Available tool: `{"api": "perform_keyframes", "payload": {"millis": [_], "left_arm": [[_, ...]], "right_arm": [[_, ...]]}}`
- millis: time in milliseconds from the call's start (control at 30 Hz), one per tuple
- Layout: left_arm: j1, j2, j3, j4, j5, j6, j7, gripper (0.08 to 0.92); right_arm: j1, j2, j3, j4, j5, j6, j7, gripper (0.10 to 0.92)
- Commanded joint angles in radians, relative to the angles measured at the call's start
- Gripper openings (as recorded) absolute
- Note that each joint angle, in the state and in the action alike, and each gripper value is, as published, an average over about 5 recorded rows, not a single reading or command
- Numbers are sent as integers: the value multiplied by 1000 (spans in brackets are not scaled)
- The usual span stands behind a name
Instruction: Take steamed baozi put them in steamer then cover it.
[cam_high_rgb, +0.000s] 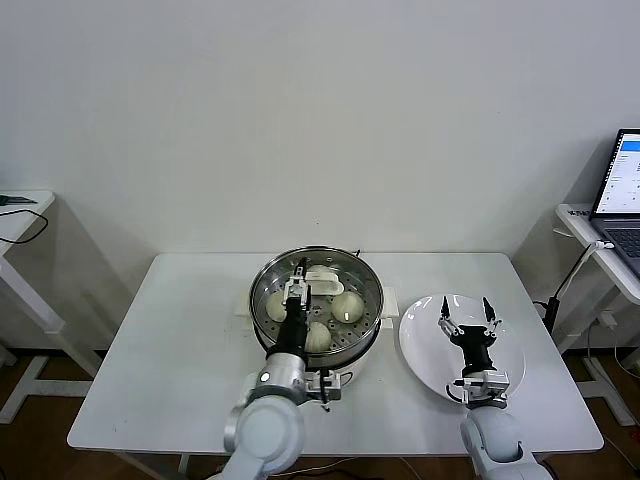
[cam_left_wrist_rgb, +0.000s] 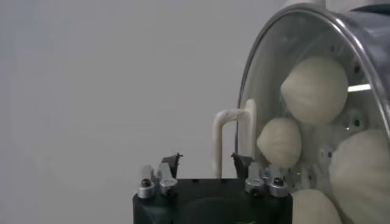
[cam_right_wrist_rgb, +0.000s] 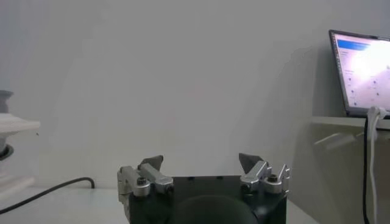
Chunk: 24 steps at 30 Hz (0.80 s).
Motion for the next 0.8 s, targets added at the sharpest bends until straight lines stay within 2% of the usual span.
{"api": "perform_keyframes", "payload": {"millis": [33, 167, 267, 333, 467, 567, 667, 800], "left_arm": [[203, 170, -152, -295, -291, -28, -78, 799], [290, 169, -345, -264, -605, -150, -275, 821], [314, 148, -472, -188, -879, -309, -378, 822], [316, 135, -541, -133, -1066, -408, -410, 823], [303, 128, -631, -18, -1445, -561, -376, 823], [291, 126, -661, 52, -1625, -588, -306, 823], [285, 127, -672, 86, -1684, -588, -260, 823], [289, 130, -668, 87, -1684, -575, -247, 823]], "right_arm": [[-41, -13, -6, 73, 12, -97, 38, 823], [-100, -16, 7, 146, 45, -122, 33, 823], [-142, -13, 31, 189, 74, -117, 13, 823], [-164, -10, 47, 196, 79, -86, -2, 823], [-195, -9, 71, 199, 85, -35, -21, 823], [-209, -6, 80, 203, 90, -21, -25, 823], [-222, 0, 83, 214, 93, -16, -26, 823], [-239, 12, 86, 230, 92, -10, -26, 823]]}}
